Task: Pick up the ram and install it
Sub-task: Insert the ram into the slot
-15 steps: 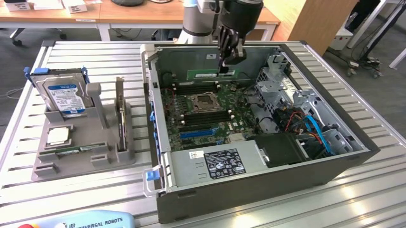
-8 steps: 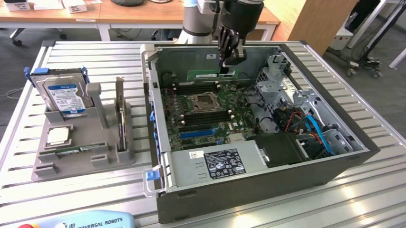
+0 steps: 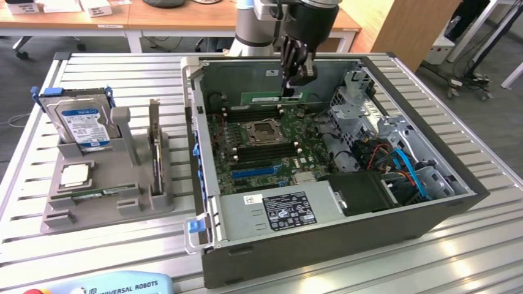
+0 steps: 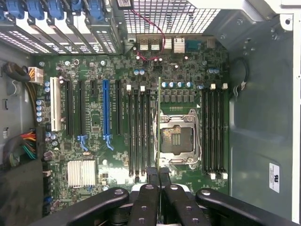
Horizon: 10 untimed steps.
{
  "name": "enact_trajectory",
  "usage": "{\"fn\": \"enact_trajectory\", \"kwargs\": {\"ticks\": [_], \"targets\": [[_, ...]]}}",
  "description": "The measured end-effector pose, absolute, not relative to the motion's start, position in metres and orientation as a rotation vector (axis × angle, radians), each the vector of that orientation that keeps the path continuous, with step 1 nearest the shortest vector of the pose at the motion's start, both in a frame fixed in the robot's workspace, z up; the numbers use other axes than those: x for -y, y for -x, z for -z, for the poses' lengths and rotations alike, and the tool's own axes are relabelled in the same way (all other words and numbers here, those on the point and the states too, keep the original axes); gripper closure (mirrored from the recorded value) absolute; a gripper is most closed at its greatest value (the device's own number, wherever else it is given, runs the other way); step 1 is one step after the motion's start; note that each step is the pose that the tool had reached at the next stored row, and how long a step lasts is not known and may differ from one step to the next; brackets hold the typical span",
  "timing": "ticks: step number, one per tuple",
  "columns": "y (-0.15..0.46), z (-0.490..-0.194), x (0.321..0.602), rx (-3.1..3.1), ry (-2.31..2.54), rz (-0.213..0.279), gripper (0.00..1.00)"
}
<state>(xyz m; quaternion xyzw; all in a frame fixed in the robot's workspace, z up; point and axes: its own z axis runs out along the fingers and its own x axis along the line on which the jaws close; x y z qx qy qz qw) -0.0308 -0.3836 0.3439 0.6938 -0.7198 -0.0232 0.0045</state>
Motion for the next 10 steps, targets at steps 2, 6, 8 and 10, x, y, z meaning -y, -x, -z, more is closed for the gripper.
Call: {"fn": "enact_trajectory", "kwargs": {"ticks": [2, 6, 8, 10], "targets": [[0.031, -0.342, 0.384, 2.255, -2.173, 0.073, 0.89], [0.031, -0.337, 0.384, 2.255, -2.173, 0.073, 0.89], [0.031, -0.335, 0.384, 2.255, -2.173, 0.073, 0.89], [0.031, -0.332, 0.384, 2.255, -2.173, 0.073, 0.89]]}}
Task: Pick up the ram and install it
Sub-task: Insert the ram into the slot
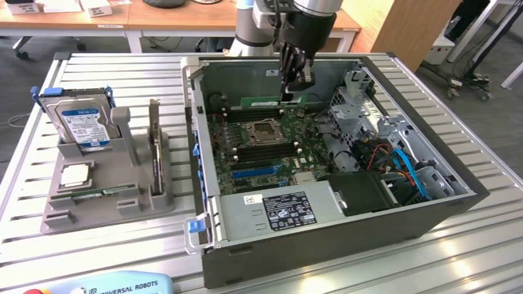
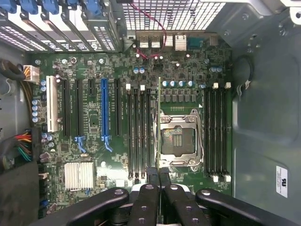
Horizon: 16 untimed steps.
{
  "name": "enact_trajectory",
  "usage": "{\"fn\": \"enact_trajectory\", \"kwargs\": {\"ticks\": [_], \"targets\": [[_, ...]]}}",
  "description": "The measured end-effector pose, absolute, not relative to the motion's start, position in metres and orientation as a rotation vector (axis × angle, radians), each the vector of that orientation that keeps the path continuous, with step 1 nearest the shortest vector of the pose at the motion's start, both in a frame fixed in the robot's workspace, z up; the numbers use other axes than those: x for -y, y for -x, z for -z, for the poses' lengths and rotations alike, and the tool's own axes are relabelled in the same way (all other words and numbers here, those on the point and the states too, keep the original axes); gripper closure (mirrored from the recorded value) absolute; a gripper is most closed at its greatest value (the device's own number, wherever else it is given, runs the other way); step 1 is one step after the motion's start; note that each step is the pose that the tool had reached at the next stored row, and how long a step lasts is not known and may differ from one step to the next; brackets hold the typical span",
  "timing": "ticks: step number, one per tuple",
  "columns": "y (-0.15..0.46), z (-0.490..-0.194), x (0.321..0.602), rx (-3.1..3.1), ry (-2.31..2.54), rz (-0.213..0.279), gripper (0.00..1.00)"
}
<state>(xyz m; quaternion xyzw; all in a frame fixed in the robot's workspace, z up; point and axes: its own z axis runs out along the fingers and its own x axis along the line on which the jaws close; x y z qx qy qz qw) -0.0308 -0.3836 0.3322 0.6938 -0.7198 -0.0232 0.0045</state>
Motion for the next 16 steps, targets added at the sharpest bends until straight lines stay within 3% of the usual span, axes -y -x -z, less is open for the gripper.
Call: {"fn": "enact_trajectory", "kwargs": {"ticks": [16], "targets": [[0.031, -0.318, 0.384, 2.255, -2.173, 0.073, 0.89]]}}
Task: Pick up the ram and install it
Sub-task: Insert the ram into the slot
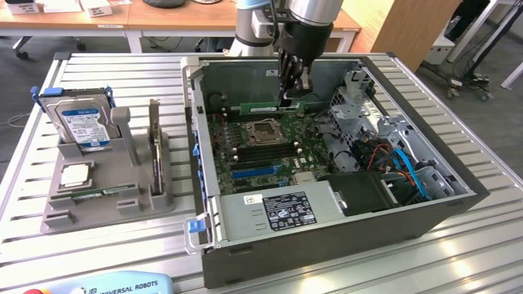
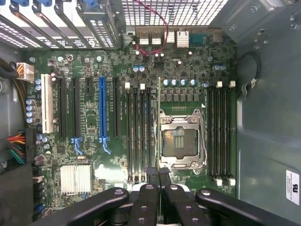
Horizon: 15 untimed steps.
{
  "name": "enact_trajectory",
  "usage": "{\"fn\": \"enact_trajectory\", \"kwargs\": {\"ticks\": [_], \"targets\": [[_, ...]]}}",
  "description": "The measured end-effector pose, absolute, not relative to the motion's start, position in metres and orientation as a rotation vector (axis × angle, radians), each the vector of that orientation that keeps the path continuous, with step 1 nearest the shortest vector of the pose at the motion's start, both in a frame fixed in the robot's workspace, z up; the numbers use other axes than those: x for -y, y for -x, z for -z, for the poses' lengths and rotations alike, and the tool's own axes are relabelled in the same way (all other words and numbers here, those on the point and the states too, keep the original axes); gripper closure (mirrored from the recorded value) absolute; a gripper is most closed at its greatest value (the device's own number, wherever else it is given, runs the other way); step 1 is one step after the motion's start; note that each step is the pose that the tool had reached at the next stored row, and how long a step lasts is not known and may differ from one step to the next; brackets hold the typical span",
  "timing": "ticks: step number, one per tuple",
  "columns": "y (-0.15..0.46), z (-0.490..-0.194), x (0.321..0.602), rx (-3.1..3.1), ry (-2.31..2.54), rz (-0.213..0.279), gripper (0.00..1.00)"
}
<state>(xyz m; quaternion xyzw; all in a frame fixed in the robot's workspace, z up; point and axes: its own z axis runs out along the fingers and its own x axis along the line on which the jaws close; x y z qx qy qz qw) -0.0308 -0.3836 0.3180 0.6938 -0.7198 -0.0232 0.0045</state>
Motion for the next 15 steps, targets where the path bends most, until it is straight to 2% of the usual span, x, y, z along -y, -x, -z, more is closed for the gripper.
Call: {"fn": "enact_trajectory", "kwargs": {"ticks": [15], "targets": [[0.0308, -0.3078, 0.3836, 2.255, -2.173, 0.073, 0.89]]}}
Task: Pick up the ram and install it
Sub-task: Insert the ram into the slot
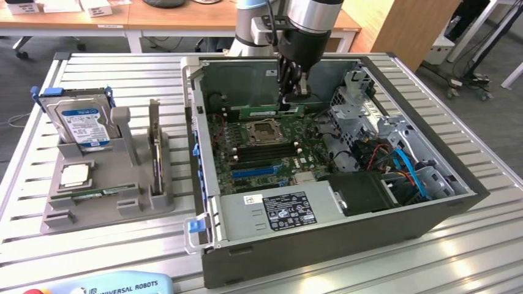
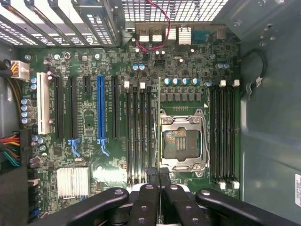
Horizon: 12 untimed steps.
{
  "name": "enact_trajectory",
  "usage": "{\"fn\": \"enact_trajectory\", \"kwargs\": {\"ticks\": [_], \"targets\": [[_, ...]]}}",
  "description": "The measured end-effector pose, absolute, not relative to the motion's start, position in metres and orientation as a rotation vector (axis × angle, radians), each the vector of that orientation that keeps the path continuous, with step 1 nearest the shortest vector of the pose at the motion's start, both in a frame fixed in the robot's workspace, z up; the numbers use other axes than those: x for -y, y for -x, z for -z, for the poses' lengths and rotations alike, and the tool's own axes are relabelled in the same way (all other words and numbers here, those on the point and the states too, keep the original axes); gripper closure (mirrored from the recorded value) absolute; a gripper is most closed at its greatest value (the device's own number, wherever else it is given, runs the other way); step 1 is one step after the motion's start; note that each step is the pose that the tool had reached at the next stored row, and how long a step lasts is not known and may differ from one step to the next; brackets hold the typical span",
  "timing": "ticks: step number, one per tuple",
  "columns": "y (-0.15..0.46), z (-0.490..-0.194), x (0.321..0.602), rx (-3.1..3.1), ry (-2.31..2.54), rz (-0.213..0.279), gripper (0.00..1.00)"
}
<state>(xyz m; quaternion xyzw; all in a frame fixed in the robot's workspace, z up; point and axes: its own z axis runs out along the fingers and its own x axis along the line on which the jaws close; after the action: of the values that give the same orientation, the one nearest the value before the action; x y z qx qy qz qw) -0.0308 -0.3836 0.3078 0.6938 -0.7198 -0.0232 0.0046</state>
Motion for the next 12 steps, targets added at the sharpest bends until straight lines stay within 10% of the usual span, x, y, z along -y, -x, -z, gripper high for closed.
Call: {"fn": "enact_trajectory", "kwargs": {"ticks": [12], "targets": [[0.0308, -0.3077, 0.3923, 2.255, -2.173, 0.073, 0.89]]}}
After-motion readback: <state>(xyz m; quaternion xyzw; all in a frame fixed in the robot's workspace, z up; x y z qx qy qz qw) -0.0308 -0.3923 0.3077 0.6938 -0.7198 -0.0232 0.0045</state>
